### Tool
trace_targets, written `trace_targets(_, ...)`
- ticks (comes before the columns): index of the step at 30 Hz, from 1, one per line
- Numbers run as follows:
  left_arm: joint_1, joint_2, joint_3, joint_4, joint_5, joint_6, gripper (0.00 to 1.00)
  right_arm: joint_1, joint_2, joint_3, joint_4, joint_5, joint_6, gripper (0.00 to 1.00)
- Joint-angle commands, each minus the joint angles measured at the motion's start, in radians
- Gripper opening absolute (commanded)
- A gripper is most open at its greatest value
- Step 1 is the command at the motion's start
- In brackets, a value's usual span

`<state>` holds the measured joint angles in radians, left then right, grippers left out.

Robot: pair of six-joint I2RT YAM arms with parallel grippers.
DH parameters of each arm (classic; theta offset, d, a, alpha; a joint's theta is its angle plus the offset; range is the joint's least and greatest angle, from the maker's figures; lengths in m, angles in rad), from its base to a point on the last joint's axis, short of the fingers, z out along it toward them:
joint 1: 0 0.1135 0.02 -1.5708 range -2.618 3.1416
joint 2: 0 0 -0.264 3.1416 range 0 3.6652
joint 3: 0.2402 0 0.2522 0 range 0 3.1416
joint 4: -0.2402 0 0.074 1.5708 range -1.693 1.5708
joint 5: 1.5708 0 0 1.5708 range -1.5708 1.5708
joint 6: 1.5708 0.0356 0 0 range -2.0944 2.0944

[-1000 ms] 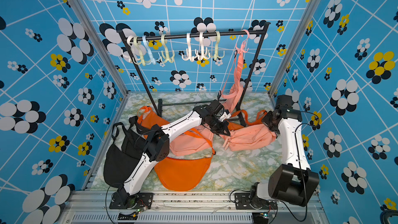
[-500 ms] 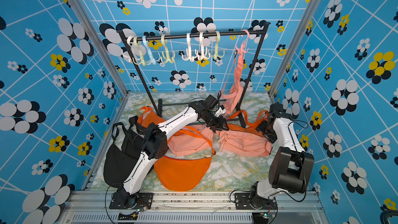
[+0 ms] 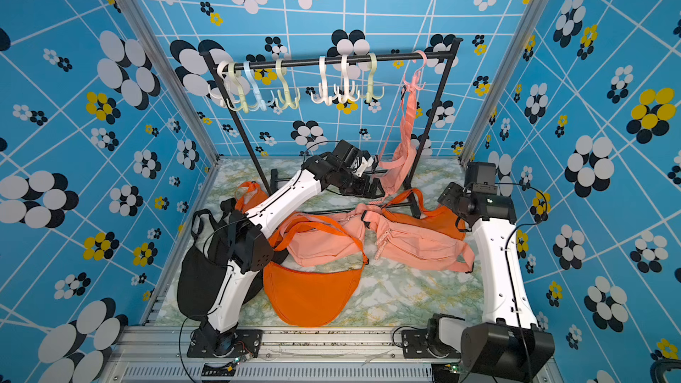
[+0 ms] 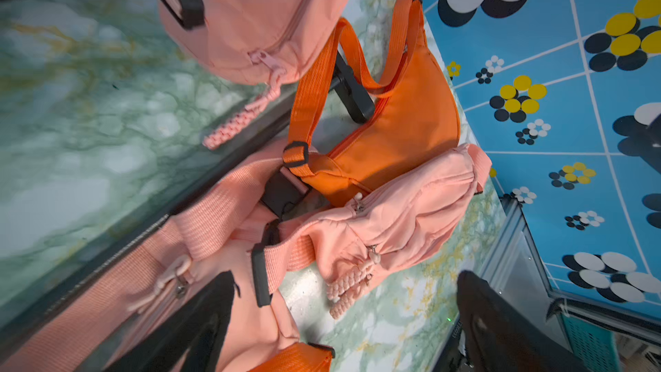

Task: Take the bag off the hook
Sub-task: Pick up the bag from the hook.

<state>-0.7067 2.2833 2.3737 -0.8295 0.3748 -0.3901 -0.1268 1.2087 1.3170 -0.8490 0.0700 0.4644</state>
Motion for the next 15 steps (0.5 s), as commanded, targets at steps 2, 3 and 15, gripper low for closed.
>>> trace_targets(2, 0.015, 0.030, 0.097, -0.013, -0.126, 0.089, 0.99, 0.040, -0.032, -0.035, 0.116, -0.065, -0.051, 0.74)
trace_targets(3, 0.019, 0.046, 0.109, 0.006, -0.136, 0.097, 0.99, 0.054, -0.029, -0.032, 0.127, -0.070, -0.052, 0.73)
trace_targets(15, 0.018, 0.150, 0.032, 0.423, -0.206, 0.156, 0.89, 0.182, -0.033, -0.092, 0.219, -0.066, -0.065, 0.71)
